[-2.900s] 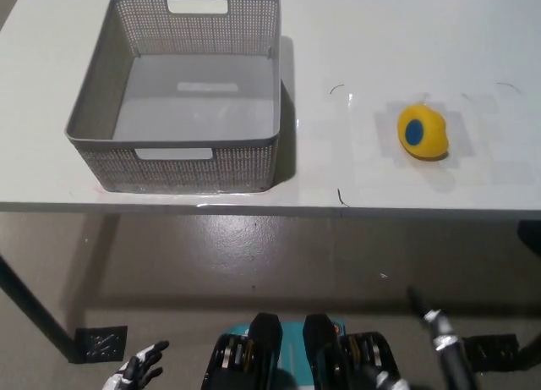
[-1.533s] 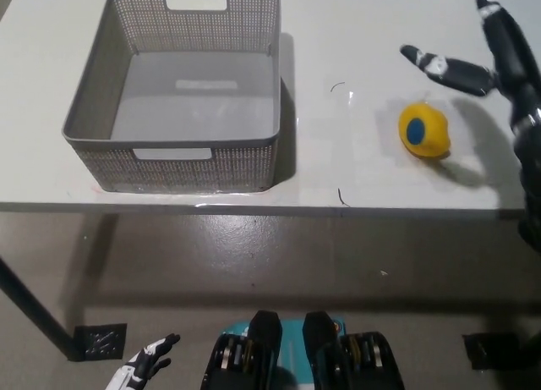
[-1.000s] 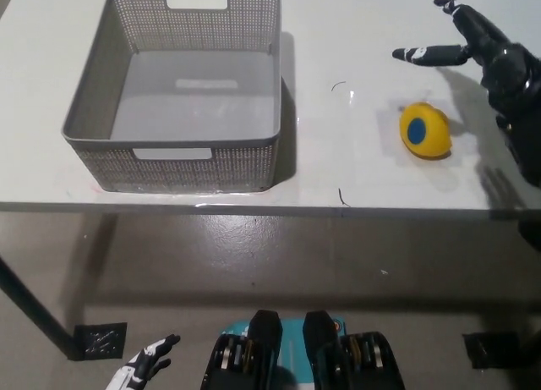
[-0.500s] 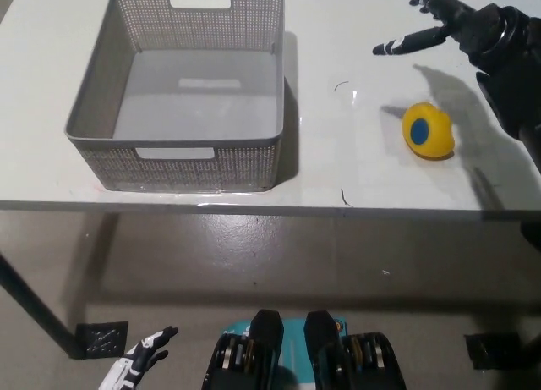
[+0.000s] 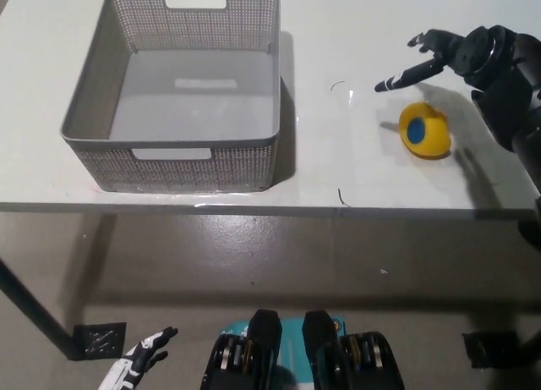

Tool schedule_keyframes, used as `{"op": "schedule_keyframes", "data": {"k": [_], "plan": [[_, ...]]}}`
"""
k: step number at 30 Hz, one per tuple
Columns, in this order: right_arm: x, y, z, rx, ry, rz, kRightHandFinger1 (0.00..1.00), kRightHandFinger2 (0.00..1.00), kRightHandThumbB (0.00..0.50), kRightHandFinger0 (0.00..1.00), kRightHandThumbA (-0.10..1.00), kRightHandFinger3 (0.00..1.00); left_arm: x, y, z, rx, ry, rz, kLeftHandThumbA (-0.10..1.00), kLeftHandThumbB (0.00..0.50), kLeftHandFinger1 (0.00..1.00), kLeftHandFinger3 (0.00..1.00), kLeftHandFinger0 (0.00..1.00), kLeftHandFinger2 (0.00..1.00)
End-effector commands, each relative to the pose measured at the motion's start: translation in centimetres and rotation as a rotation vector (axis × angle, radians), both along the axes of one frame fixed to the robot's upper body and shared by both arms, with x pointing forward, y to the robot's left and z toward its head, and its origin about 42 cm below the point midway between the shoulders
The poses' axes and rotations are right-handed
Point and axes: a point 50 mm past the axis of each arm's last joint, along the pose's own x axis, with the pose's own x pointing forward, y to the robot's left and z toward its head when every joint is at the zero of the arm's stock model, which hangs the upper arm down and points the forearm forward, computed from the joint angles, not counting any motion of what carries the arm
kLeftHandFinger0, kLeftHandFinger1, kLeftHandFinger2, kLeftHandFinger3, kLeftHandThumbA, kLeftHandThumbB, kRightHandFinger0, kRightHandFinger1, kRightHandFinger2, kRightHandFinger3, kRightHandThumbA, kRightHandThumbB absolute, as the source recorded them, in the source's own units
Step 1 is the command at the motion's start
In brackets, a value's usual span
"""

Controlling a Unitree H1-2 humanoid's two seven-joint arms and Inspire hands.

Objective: Use the right hand to pick up a yellow duck toy and place it into a container on the left hand side

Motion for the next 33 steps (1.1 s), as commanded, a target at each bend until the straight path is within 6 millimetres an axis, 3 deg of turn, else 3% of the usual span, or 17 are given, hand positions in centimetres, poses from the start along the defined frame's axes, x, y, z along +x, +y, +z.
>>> {"op": "schedule_keyframes", "data": {"k": [1,8,14,24,26,30,33], "plan": [[0.5,-0.4,2.9,-0.008,-0.035,0.026,1.00,1.00,0.493,1.00,0.95,1.00,0.0,0.6,1.0,0.009,-0.059,-0.004,1.00,0.349,1.00,1.00,1.00,1.00],[0.4,0.1,2.5,-0.023,0.003,0.033,1.00,1.00,0.499,1.00,0.99,1.00,-0.1,0.5,1.1,0.005,-0.060,0.004,1.00,0.333,1.00,1.00,1.00,1.00],[0.4,-0.1,2.6,-0.036,0.024,0.020,1.00,1.00,0.500,1.00,0.96,1.00,0.2,0.7,1.2,0.005,-0.073,0.006,1.00,0.348,1.00,1.00,1.00,1.00],[0.3,-2.0,2.5,-0.100,0.022,-0.007,1.00,1.00,0.500,1.00,0.95,1.00,0.5,0.8,1.4,-0.002,-0.078,0.001,1.00,0.326,1.00,1.00,1.00,1.00],[0.3,-2.4,2.5,-0.110,0.036,-0.009,1.00,1.00,0.465,1.00,0.96,1.00,0.6,0.8,1.4,0.002,-0.082,0.001,1.00,0.328,1.00,1.00,1.00,1.00],[0.2,-2.8,2.1,-0.107,0.051,-0.011,1.00,1.00,0.451,1.00,0.96,1.00,0.6,0.8,1.2,0.003,-0.081,0.004,1.00,0.341,1.00,1.00,1.00,1.00],[0.1,-3.2,1.9,-0.122,0.058,-0.012,1.00,1.00,0.471,1.00,0.97,1.00,0.7,0.8,1.3,0.007,-0.083,0.003,1.00,0.342,1.00,1.00,1.00,1.00]]}}
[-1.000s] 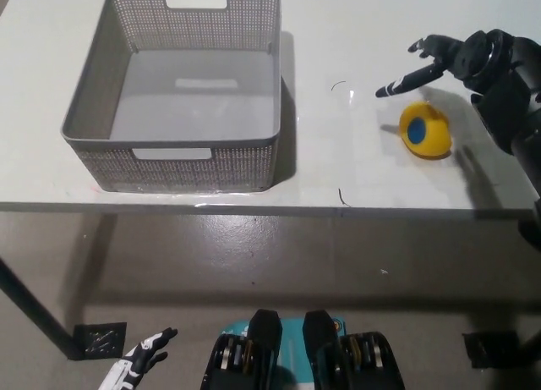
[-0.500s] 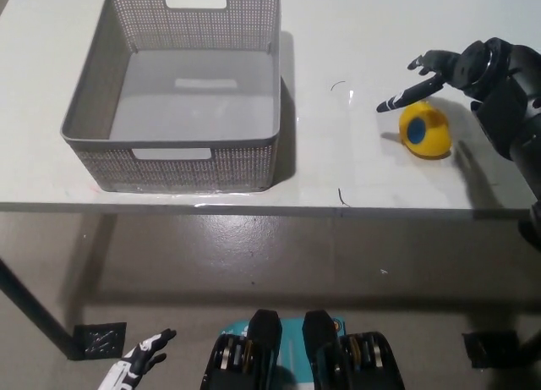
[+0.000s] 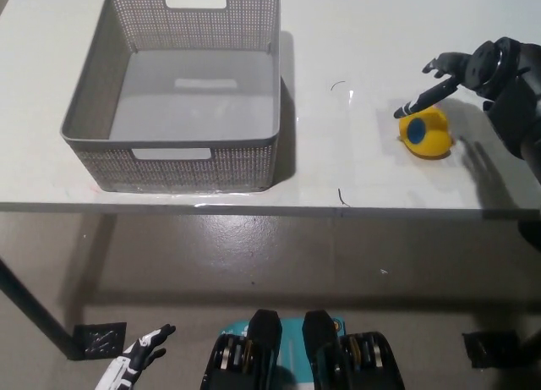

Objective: Use the right hand to pick up a yellow duck toy and place it into a container on the left hand side

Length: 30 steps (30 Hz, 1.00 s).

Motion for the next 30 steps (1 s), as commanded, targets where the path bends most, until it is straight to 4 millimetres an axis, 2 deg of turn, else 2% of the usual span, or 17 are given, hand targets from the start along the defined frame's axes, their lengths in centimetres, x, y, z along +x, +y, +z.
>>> {"op": "schedule_keyframes", "data": {"k": [1,5,9,20,25,30], "plan": [[0.5,-1.2,3.1,-0.044,-0.040,0.003,1.00,1.00,0.471,1.00,0.97,1.00,0.4,0.7,1.2,0.006,-0.071,-0.002,1.00,0.341,1.00,1.00,1.00,1.00],[0.4,-1.7,2.6,-0.045,-0.035,-0.009,1.00,1.00,0.499,1.00,0.98,1.00,0.6,0.7,1.1,-0.001,-0.073,-0.009,1.00,0.348,1.00,1.00,1.00,1.00],[0.3,-2.0,2.1,-0.031,-0.031,-0.019,1.00,1.00,0.492,1.00,0.97,1.00,0.7,0.6,1.2,0.002,-0.067,-0.009,1.00,0.359,1.00,1.00,1.00,1.00],[0.1,-2.5,0.9,0.013,-0.027,-0.043,1.00,1.00,0.500,1.00,0.92,1.00,1.2,0.5,1.5,0.007,-0.078,-0.015,1.00,0.316,1.00,1.00,1.00,1.00],[-0.1,-2.9,0.1,-0.013,-0.024,-0.035,1.00,1.00,0.500,1.00,0.96,1.00,1.4,0.4,1.6,0.001,-0.079,-0.019,1.00,0.313,1.00,1.00,1.00,1.00],[-0.4,-3.0,-1.1,0.011,0.013,-0.047,1.00,1.00,0.500,1.00,0.94,1.00,1.5,0.4,1.6,0.002,-0.079,-0.022,1.00,0.318,1.00,1.00,1.00,1.00]]}}
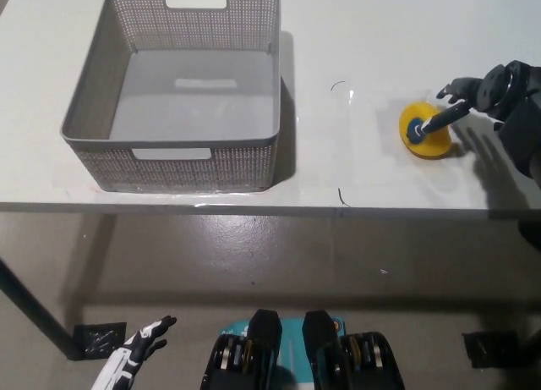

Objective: Use the right hand to pick up a yellow duck toy and place it into a container on the left hand side

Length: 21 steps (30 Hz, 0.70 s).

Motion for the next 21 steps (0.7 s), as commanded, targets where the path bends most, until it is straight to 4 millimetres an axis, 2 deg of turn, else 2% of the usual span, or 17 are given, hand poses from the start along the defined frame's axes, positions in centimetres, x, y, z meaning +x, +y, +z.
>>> {"op": "schedule_keyframes", "data": {"k": [1,7,9,13,16,19,21], "plan": [[0.4,-1.3,1.9,0.060,-0.046,-0.035,1.00,1.00,0.497,1.00,0.88,1.00,0.5,0.4,1.2,0.001,-0.053,-0.014,1.00,0.316,1.00,1.00,1.00,1.00],[0.2,-1.1,1.2,0.095,-0.028,-0.034,1.00,1.00,0.468,1.00,0.87,1.00,0.6,0.5,1.4,0.008,-0.059,-0.018,1.00,0.293,1.00,1.00,1.00,1.00],[0.3,-0.5,1.3,0.072,-0.040,-0.027,1.00,1.00,0.461,1.00,0.88,1.00,1.0,0.5,1.6,0.006,-0.065,-0.025,1.00,0.299,1.00,1.00,1.00,1.00],[0.4,-0.2,1.2,0.063,-0.056,-0.027,1.00,1.00,0.471,1.00,0.88,1.00,1.3,0.3,1.8,0.012,-0.077,-0.037,1.00,0.283,1.00,1.00,1.00,1.00],[0.4,0.0,1.3,0.053,-0.063,-0.018,1.00,1.00,0.497,1.00,0.90,1.00,1.8,0.2,2.0,0.013,-0.080,-0.039,1.00,0.260,1.00,1.00,1.00,1.00],[0.5,0.4,1.4,0.057,-0.081,-0.015,1.00,1.00,0.476,1.00,0.91,1.00,2.1,0.2,2.1,0.015,-0.077,-0.046,1.00,0.247,1.00,1.00,1.00,1.00],[0.5,0.4,1.1,0.060,-0.093,-0.016,1.00,1.00,0.485,1.00,0.89,1.00,2.0,0.1,2.0,0.020,-0.074,-0.050,1.00,0.255,1.00,1.00,1.00,1.00]]}}
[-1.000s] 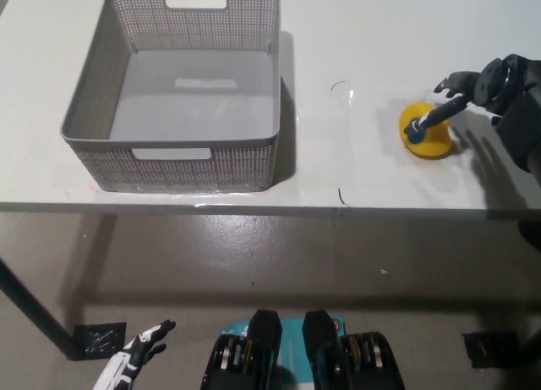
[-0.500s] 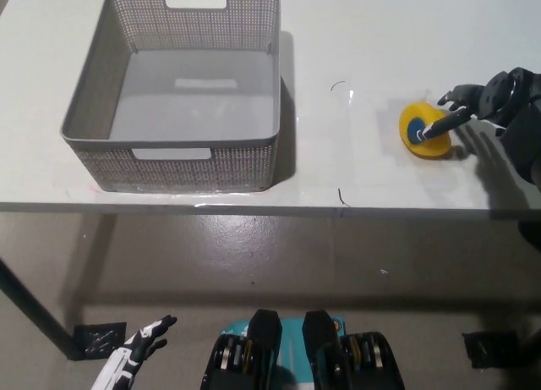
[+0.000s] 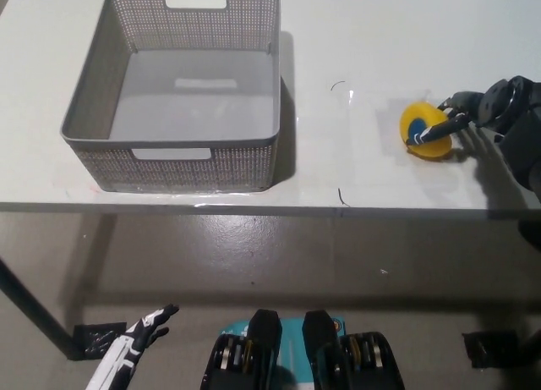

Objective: Use the right hand to pick up a yellow duck toy and place it into a container on the left hand side

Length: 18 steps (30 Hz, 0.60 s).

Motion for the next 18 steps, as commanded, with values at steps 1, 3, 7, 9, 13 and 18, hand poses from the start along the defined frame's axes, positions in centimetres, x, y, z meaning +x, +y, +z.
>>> {"op": "schedule_keyframes", "data": {"k": [1,3,7,9,13,18], "plan": [[0.9,0.6,2.6,0.014,-0.110,0.007,1.00,1.00,0.482,1.00,0.87,1.00,0.4,0.3,1.1,0.014,-0.040,-0.031,1.00,0.254,1.00,1.00,1.00,1.00],[0.9,0.6,2.5,0.040,-0.123,-0.004,1.00,1.00,0.482,1.00,0.83,1.00,0.5,0.2,1.2,0.014,-0.038,-0.032,1.00,0.257,1.00,1.00,1.00,1.00],[0.8,0.8,1.9,0.025,-0.147,0.004,1.00,1.00,0.487,1.00,0.87,1.00,0.6,0.2,1.2,0.012,-0.035,-0.037,1.00,0.263,1.00,1.00,1.00,1.00],[0.7,0.8,1.5,0.055,-0.171,-0.007,1.00,1.00,0.463,1.00,0.79,1.00,0.6,0.2,1.2,0.013,-0.038,-0.041,1.00,0.266,1.00,1.00,1.00,1.00],[0.5,0.8,0.4,0.096,-0.272,-0.048,0.75,1.00,0.369,0.66,0.60,1.00,0.6,0.2,1.3,0.016,-0.041,-0.044,1.00,0.259,1.00,1.00,1.00,1.00],[0.4,0.1,0.2,0.078,-0.399,-0.074,0.76,0.82,0.271,0.69,0.05,0.79,1.0,0.2,1.6,0.020,-0.050,-0.048,1.00,0.255,1.00,1.00,1.00,1.00]]}}
